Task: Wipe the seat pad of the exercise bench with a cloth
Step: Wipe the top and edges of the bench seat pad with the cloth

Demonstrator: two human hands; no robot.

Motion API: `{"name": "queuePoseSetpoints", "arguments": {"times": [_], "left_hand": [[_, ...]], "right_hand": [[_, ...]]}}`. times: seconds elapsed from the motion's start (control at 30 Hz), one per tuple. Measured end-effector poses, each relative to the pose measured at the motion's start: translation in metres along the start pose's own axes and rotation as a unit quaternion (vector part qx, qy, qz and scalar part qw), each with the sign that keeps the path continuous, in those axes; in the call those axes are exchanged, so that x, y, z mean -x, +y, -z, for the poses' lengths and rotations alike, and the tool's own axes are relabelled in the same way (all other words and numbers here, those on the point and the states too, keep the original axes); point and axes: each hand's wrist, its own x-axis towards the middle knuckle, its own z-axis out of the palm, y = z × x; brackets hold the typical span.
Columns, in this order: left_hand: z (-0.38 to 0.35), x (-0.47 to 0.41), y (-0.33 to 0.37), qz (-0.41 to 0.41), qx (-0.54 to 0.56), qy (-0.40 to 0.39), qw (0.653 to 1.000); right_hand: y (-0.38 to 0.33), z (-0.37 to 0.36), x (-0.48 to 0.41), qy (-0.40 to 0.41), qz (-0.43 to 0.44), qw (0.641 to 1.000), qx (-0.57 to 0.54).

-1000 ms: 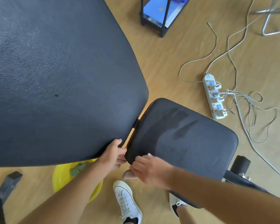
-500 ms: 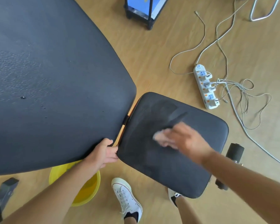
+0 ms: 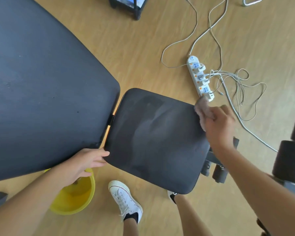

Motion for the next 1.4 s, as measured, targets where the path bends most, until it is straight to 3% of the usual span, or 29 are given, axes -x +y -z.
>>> {"name": "queuePoseSetpoints", "arguments": {"times": [0.03,0.07,0.1,0.17,0.2,0.23,0.27,0.33,0.4,0.43,0.53,0.63,0.7,0.77,0.87,0.97,1.17,1.27,1.33,1.4], "left_hand": [[0.0,0.002,0.001,0.0,-0.005,-0.005,1.0],[0.0,0.003,0.002,0.001,-0.008,-0.006,1.0],[0.0,0.004,0.003,0.002,-0.011,-0.002,1.0],[0.0,0.005,0.004,0.003,-0.017,0.003,1.0],[-0.002,0.004,0.004,0.002,-0.017,0.004,1.0],[-0.004,0.003,0.004,0.001,-0.013,0.009,1.0],[-0.007,0.004,0.004,-0.002,-0.006,0.016,1.0],[-0.015,0.005,0.005,-0.016,0.017,0.044,0.999],[-0.028,0.003,0.006,-0.031,0.039,0.099,0.994],[-0.034,-0.001,0.008,-0.04,0.043,0.131,0.99],[-0.042,-0.015,0.009,-0.061,0.013,0.21,0.976],[-0.041,-0.025,0.007,-0.082,-0.015,0.226,0.971],[-0.041,-0.028,0.003,-0.09,-0.013,0.233,0.968],[-0.04,-0.031,-0.001,-0.09,-0.012,0.232,0.968],[-0.039,-0.037,-0.005,-0.088,-0.009,0.213,0.973],[-0.039,-0.033,-0.002,-0.081,-0.009,0.229,0.97],[-0.037,-0.036,0.001,-0.064,-0.013,0.204,0.977],[-0.035,-0.037,0.001,-0.07,0.005,0.202,0.977],[-0.036,-0.033,0.006,-0.062,0.015,0.208,0.976],[-0.04,-0.028,0.01,-0.065,0.023,0.218,0.974]], "right_hand": [[-0.004,-0.003,0.024,-0.026,0.004,1.0,-0.017],[-0.009,-0.009,0.062,-0.089,0.095,0.991,-0.027],[-0.009,-0.007,0.102,-0.177,0.219,0.959,-0.03],[0.01,0.012,0.152,-0.328,0.431,0.84,-0.021],[0.026,0.023,0.152,-0.359,0.478,0.802,-0.004],[0.039,0.031,0.138,-0.361,0.474,0.803,0.009],[0.044,0.037,0.116,-0.336,0.395,0.855,0.002],[0.034,0.04,0.063,-0.2,0.085,0.976,-0.029],[0.019,0.029,0.016,-0.087,-0.145,0.985,-0.033],[0.001,0.019,-0.004,-0.079,-0.18,0.98,-0.023],[-0.072,-0.036,-0.053,-0.184,-0.088,0.979,-0.026],[-0.15,-0.099,-0.079,-0.323,0.042,0.945,-0.026],[-0.169,-0.117,-0.085,-0.374,0.054,0.925,-0.044],[-0.142,-0.1,-0.087,-0.397,0.037,0.916,-0.041],[-0.055,-0.022,-0.08,-0.378,-0.074,0.923,-0.009],[-0.008,0.029,-0.073,-0.364,-0.11,0.923,0.056],[-0.092,-0.063,-0.082,-0.407,-0.039,0.911,-0.044],[-0.096,-0.067,-0.09,-0.419,-0.01,0.908,-0.011],[-0.055,-0.036,-0.083,-0.372,-0.057,0.926,0.022],[-0.009,-0.001,-0.058,-0.271,-0.153,0.95,0.023]]}}
